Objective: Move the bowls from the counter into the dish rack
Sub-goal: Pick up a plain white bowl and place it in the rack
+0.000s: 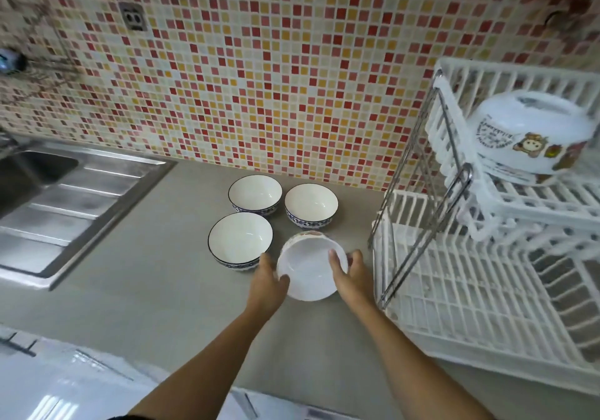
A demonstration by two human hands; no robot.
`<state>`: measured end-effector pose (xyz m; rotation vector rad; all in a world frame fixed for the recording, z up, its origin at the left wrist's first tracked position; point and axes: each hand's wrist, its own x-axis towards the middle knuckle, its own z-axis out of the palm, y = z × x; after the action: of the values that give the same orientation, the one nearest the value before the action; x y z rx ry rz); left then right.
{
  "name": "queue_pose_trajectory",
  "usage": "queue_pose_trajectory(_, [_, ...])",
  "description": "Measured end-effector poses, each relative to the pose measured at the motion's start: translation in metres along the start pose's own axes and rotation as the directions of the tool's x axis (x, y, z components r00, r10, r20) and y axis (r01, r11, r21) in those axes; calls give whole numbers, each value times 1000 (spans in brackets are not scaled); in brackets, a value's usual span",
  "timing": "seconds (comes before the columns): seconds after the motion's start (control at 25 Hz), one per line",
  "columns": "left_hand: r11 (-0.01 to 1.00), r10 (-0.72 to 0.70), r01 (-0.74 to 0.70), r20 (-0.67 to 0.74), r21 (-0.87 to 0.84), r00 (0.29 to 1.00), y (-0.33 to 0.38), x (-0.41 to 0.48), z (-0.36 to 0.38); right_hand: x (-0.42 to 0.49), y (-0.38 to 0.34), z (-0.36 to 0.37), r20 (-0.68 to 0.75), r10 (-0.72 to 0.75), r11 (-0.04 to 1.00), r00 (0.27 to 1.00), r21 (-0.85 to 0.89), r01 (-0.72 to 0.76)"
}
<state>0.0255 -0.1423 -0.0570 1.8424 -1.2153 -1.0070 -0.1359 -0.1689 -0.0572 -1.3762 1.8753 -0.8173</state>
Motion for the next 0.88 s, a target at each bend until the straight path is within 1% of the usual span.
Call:
queue_pose_trajectory(0.04, [996, 26, -24, 25, -88, 999, -2, -10, -10, -13, -3, -6, 20, -1, 997, 1000, 78, -1])
queue_pose_trajectory(0.08, [976, 43, -30, 53, -216, 998, -3, -22, -19, -25, -5, -11, 33, 4, 991, 999, 135, -8])
queue_pose_trajectory(0.16, [884, 72, -7, 121, -468, 990, -2, -43, -34, -47, -6, -18, 57, 20, 972, 998, 232, -33])
queue_pose_trajectory(0.2, [832, 100, -3, 144, -554, 985, -1, -54, -39, -60, -4, -21, 72, 17, 962, 997, 269, -36])
queue_pose_trajectory(0.24, [801, 129, -19, 141, -599, 982, 1, -66, -44, -73, -2, -24, 94, 6, 955, 996, 294, -33])
queue_pose_trajectory(0.28, [784, 156, -45, 126, -620, 980, 7, -79, -49, -84, -2, -28, 113, -23, 948, 993, 318, -14])
queue_pose_trajectory(0.32, [793, 180, -79, 108, -604, 978, 13, -89, -53, -95, -4, -33, 126, -51, 939, 991, 343, 5])
queue_pose_trajectory(0.4, [817, 255, -172, 77, -550, 964, 21, -107, -61, -117, -19, -48, 89, -136, 908, 987, 411, 88])
queue_pose_trajectory(0.44, [812, 310, -232, 59, -536, 949, 29, -115, -66, -128, -28, -56, 58, -188, 887, 980, 438, 144])
queue_pose_trajectory(0.52, [776, 392, -313, 30, -548, 920, 52, -132, -80, -143, -47, -78, 57, -301, 837, 952, 494, 235])
queue_pose_trajectory(0.56, [742, 426, -340, 15, -579, 905, 73, -138, -83, -147, -59, -96, 47, -347, 825, 937, 491, 281])
queue_pose_trajectory(0.6, [723, 450, -362, 4, -589, 893, 96, -143, -84, -146, -73, -114, 22, -406, 790, 914, 511, 339])
queue_pose_trajectory(0.64, [696, 495, -387, 13, -605, 869, 117, -151, -90, -151, -87, -131, -2, -436, 768, 900, 520, 373])
queue_pose_trajectory(0.68, [606, 620, -498, -23, -620, 784, 164, -161, -67, -145, -93, -195, -109, -507, 722, 855, 489, 490])
queue_pose_trajectory(0.72, [512, 702, -555, -53, -655, 710, 229, -178, -32, -138, -98, -273, -215, -597, 657, 773, 422, 625])
queue_pose_trajectory(0.76, [477, 745, -593, -59, -649, 664, 233, -182, -38, -140, -102, -281, -214, -643, 616, 735, 425, 663])
queue_pose_trajectory(0.8, [478, 751, -630, -88, -612, 655, 247, -185, -42, -143, -113, -293, -219, -665, 598, 714, 416, 685])
queue_pose_trajectory(0.84, [484, 771, -667, -85, -567, 632, 253, -187, -44, -147, -119, -302, -246, -680, 578, 691, 401, 711])
queue_pose_trajectory(0.88, [498, 778, -694, -86, -519, 622, 269, -187, -19, -140, -110, -333, -258, -702, 560, 664, 376, 738])
